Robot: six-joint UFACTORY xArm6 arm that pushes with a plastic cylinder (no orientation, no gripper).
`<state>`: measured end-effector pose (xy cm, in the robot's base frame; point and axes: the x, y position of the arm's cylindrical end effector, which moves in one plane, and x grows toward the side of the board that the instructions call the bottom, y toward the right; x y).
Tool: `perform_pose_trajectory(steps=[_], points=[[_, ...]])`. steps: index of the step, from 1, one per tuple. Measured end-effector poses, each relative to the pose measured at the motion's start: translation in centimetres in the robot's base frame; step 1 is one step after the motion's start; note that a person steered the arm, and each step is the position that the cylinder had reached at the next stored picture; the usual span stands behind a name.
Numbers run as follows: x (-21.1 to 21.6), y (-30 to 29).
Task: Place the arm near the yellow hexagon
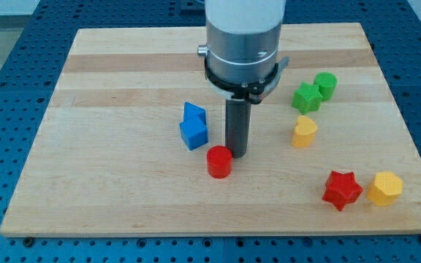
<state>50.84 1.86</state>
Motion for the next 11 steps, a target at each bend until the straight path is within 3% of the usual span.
perform_pose_trajectory(steps=[2,6,10,11], points=[[3.2,-0.1],[11.0,5.7],[10.8,23.9],[9.8,25.2]])
